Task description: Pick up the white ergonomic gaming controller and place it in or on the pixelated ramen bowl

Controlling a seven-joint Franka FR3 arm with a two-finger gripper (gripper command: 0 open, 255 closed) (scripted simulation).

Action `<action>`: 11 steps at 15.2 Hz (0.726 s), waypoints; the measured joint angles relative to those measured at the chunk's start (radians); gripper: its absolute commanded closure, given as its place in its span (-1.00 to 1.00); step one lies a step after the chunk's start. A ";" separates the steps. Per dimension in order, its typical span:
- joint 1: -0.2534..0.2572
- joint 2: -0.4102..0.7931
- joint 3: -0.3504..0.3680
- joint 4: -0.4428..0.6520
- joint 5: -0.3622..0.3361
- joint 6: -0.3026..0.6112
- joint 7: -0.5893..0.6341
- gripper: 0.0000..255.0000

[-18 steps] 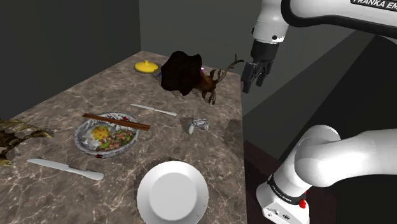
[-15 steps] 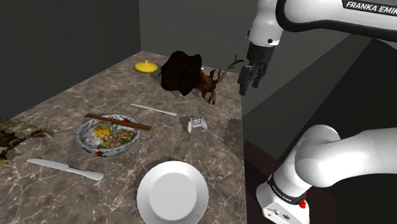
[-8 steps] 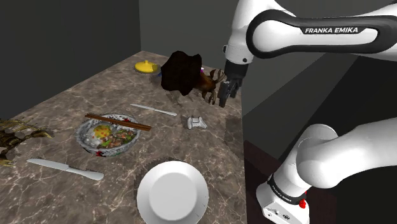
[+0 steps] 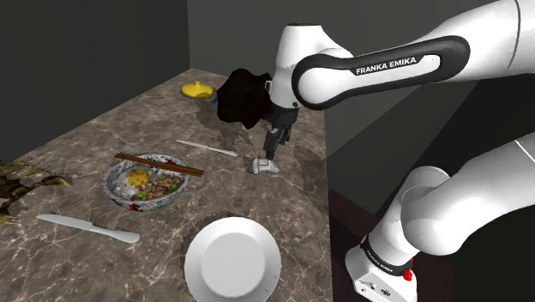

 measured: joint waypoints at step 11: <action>0.028 0.158 0.030 -0.049 -0.002 0.228 -0.021 -1.00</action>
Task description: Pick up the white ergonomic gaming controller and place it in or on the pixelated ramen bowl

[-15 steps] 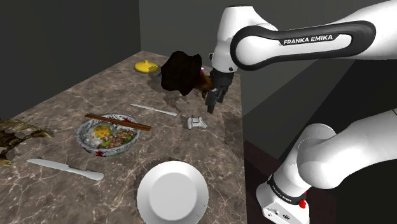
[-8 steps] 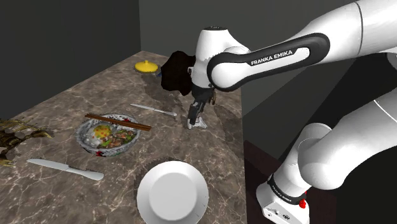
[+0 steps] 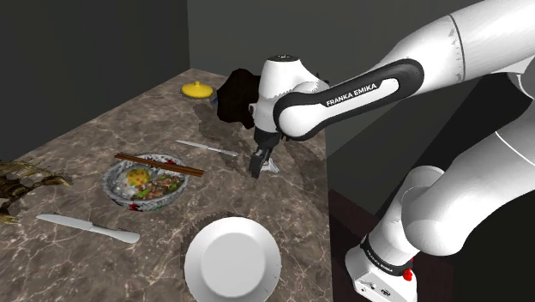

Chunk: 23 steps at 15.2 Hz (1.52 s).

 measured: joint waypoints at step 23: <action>0.021 -0.154 -0.104 -0.195 -0.162 0.277 -0.461 -1.00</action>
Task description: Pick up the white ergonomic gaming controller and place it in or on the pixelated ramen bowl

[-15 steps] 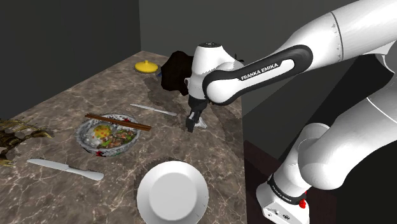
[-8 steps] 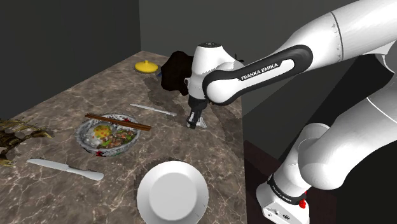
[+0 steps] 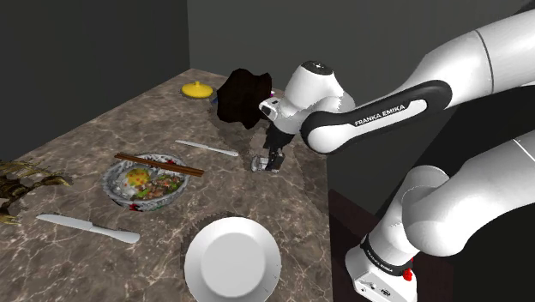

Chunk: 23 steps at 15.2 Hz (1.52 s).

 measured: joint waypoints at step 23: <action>-0.016 0.112 -0.019 -0.027 -0.059 0.182 -0.067 1.00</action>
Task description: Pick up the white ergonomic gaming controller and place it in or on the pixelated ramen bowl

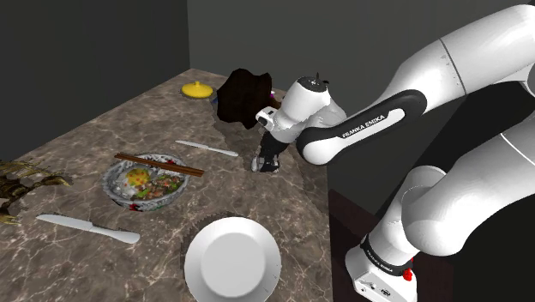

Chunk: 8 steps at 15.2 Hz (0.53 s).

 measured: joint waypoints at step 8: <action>0.014 -0.063 -0.008 0.023 0.023 -0.085 -0.023 1.00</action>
